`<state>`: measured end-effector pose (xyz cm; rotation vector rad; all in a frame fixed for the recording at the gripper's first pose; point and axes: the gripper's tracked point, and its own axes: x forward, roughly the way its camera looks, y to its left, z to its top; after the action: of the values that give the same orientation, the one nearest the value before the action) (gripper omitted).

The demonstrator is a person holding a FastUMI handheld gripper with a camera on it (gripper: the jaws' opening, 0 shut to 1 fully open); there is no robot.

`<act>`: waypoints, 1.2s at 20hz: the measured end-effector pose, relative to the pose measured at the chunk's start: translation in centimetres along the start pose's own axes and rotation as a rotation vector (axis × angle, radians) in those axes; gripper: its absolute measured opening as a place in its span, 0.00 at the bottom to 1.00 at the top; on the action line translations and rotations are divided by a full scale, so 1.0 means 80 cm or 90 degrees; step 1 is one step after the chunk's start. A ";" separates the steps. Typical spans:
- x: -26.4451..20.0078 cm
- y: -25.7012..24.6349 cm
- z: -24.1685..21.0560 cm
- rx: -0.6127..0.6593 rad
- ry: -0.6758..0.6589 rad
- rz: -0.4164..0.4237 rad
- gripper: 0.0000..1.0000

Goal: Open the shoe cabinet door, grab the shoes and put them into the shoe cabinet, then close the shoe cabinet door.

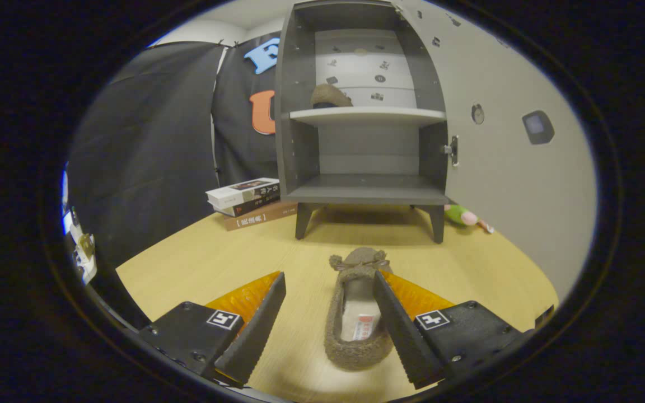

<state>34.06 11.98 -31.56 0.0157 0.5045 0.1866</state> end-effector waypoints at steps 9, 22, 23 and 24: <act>0.087 -0.023 -0.030 0.043 0.114 0.011 0.42; 0.071 -0.040 0.011 0.010 0.060 0.033 0.06; 0.062 -0.043 0.021 0.012 0.049 0.028 0.07; 0.054 -0.047 0.033 0.010 0.037 0.023 0.06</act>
<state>39.66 9.13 -31.55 0.0353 0.5636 0.2192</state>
